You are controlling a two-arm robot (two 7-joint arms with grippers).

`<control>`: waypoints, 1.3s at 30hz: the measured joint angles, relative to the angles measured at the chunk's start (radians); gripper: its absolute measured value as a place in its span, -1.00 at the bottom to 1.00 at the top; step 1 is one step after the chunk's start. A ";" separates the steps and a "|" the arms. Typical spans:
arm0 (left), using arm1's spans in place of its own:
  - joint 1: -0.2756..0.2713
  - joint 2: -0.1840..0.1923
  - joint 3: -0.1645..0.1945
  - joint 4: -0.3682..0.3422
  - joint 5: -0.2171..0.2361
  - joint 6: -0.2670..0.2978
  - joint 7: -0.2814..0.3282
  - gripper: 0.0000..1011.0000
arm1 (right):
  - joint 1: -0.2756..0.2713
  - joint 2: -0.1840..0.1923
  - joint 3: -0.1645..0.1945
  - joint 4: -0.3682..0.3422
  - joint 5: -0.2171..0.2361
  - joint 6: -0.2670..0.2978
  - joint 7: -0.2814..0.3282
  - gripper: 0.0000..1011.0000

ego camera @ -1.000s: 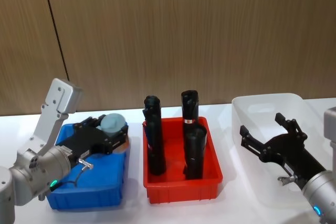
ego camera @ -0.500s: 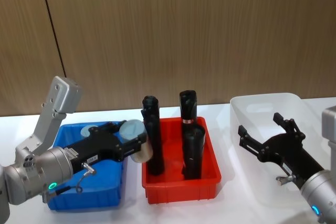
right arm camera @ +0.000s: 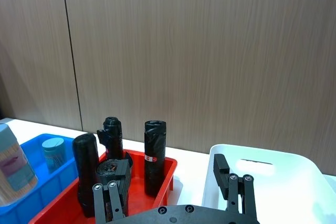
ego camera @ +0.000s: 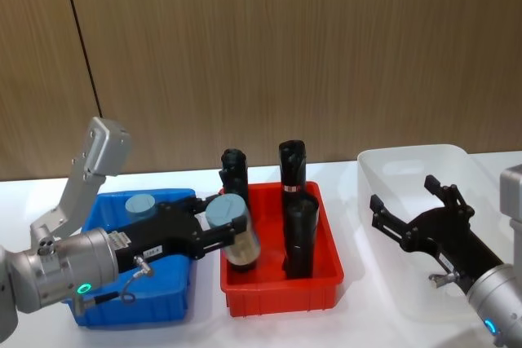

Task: Pick the cotton swabs from the blue box and place them into the white box.

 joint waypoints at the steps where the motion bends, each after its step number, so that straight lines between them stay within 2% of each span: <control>1: -0.003 -0.001 0.002 0.003 0.001 0.000 -0.007 0.33 | 0.000 0.000 0.000 0.000 0.000 0.000 0.000 0.98; 15: -0.065 -0.033 0.035 0.059 0.039 -0.011 -0.123 0.33 | 0.000 0.000 0.000 0.000 0.000 0.000 0.000 0.98; 33: -0.097 -0.050 0.053 0.097 0.034 -0.044 -0.156 0.33 | 0.000 0.000 0.000 0.000 0.000 0.000 0.001 0.98; 39: -0.101 -0.053 0.055 0.102 0.031 -0.050 -0.159 0.33 | 0.001 0.002 0.001 -0.001 0.001 0.002 0.024 0.98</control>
